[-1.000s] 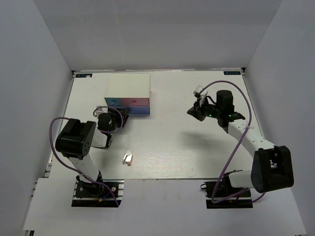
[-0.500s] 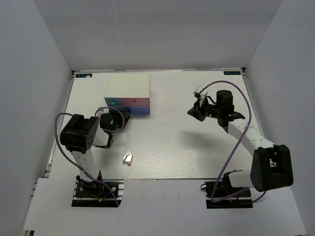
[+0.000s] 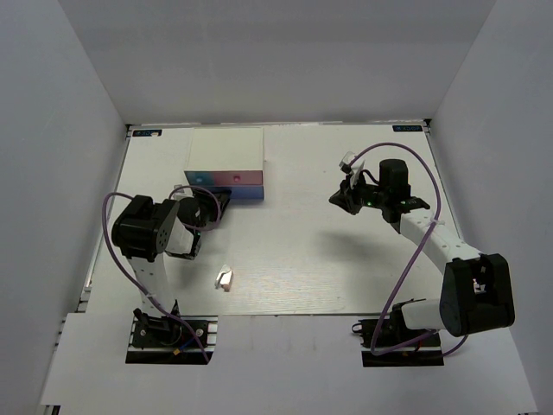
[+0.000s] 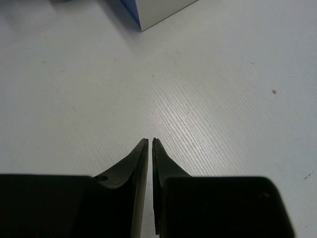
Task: Sort the stationery into containers
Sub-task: Open the drawer in the storage box.
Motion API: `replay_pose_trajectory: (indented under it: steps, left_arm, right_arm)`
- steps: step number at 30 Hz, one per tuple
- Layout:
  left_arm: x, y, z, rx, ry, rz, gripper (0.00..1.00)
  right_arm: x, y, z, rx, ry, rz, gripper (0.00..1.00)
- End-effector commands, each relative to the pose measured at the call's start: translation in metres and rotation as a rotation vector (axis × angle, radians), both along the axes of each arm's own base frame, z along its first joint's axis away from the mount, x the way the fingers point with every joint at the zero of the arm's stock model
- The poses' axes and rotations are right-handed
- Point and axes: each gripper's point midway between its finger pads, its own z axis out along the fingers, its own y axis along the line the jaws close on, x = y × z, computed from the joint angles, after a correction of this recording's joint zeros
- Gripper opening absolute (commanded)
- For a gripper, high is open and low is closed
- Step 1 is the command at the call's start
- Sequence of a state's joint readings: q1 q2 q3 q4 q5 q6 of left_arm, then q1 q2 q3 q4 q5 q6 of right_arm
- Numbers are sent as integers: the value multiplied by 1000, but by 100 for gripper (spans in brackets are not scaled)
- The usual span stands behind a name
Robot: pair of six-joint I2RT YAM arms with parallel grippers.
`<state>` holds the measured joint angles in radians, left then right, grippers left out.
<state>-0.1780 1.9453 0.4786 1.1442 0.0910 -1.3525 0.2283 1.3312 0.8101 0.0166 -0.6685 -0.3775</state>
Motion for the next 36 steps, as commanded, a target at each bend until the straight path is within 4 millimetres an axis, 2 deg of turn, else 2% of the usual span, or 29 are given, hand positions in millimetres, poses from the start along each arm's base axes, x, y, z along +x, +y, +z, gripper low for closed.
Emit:
replay_pose_trajectory:
  steps: [1, 8, 11, 14, 17, 20, 21, 23, 24, 28, 32, 33, 34, 35, 36]
  left_arm:
    - [9, 2, 11, -2, -43, 11, 45]
    - [10, 2, 10, -12, -51, 14, 28]
    - [8, 2, 10, -21, -50, 16, 17]
    - [4, 3, 9, -22, -53, 16, 16]
    - [-12, -2, -2, -21, -17, -15, 14]
    - [-31, -4, 1, -24, -15, -35, 14]
    - [-42, -4, -6, -22, 11, -43, 14]
    - [-51, -4, -2, -25, 6, -52, 14]
    - [-61, -2, -9, -21, 31, -52, 14]
    - [-75, 0, -10, -10, 53, -63, 13]
    - [-83, 1, -12, 12, 70, -69, 13]
    - [-86, 0, -15, 23, 82, -85, 21]
    - [-88, -3, -14, 18, 84, -101, 33]
    - [-84, -1, -13, 26, 78, -104, 47]
    - [-82, -3, -12, 32, 71, -120, 69]
  right_arm:
    - [9, 1, 15, 9, -39, 6, 14]
    - [11, 2, 16, 11, -41, 10, 14]
    - [11, 3, 15, 13, -35, 15, 14]
    - [12, 3, 15, 11, -36, 14, 14]
    - [12, 2, 14, 11, -32, 14, 14]
    - [11, 3, 14, 15, -31, 17, 14]
    - [10, 4, 14, 15, -31, 20, 14]
    - [9, 5, 13, 19, -29, 25, 14]
    - [10, 4, 12, 20, -26, 24, 14]
    - [8, 7, 12, 28, -21, 34, 15]
    - [5, 9, 13, 26, -17, 53, 26]
    - [3, 11, 15, 29, -29, 77, 30]
    - [2, 12, 15, 30, -34, 92, 41]
    - [-3, 13, 12, 26, -3, 104, 45]
    - [-9, 16, 11, 28, 2, 141, 49]
